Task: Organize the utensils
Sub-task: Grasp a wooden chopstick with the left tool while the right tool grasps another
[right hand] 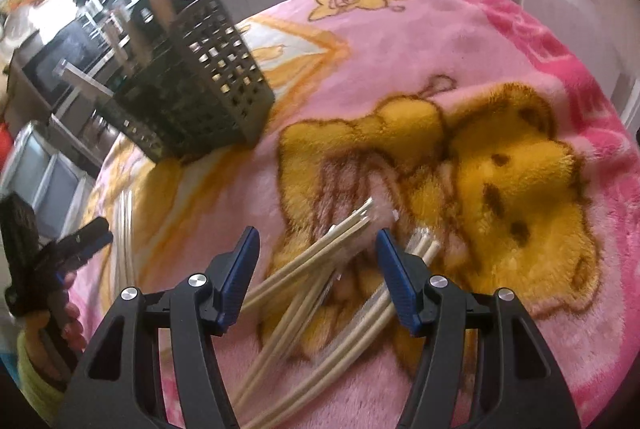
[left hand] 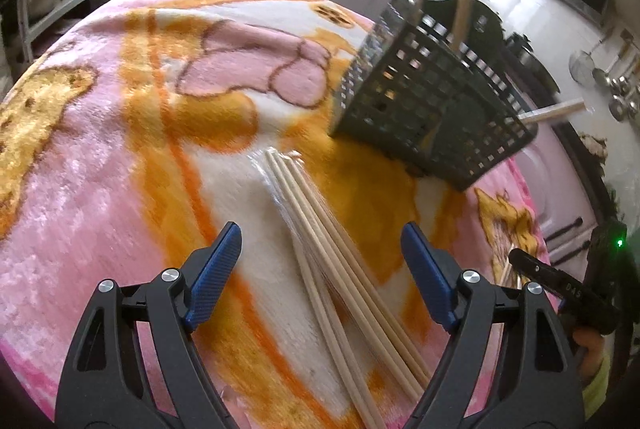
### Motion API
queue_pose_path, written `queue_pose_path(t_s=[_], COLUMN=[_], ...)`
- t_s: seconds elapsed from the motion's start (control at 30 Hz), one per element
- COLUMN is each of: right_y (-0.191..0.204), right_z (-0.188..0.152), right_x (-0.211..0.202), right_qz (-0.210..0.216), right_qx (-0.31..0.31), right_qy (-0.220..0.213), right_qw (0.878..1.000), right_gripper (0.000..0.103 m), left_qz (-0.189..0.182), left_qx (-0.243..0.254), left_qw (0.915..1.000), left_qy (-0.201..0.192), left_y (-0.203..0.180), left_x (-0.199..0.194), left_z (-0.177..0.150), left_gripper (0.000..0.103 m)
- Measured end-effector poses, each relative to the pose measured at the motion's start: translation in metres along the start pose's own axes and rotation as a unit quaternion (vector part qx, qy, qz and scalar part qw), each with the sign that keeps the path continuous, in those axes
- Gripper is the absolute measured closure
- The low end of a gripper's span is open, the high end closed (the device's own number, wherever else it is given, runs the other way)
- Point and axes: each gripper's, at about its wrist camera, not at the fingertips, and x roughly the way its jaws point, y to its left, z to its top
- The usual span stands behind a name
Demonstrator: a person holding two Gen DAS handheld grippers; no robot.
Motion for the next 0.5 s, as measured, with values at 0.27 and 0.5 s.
queue_pose_path(t_s=[0.27, 0.5], right_y=[-0.014, -0.025], right_z=[0.021, 0.029], right_x=[0.015, 0.021], right_qz=[-0.004, -0.009], right_qx=[0.026, 0.032], right_qy=[-0.004, -0.018], right_qw=[1.0, 0.999], right_gripper=[0.065, 0.098], left_qz=[0.001, -0.002], left_qx=[-0.035, -0.06], left_qw=[0.9994, 0.9982], left_qy=[-0.001, 0.005], left_y=[0.018, 0.027], left_x=[0.004, 0.015], left_z=[0.017, 0.026], left_gripper=[0.041, 0.054])
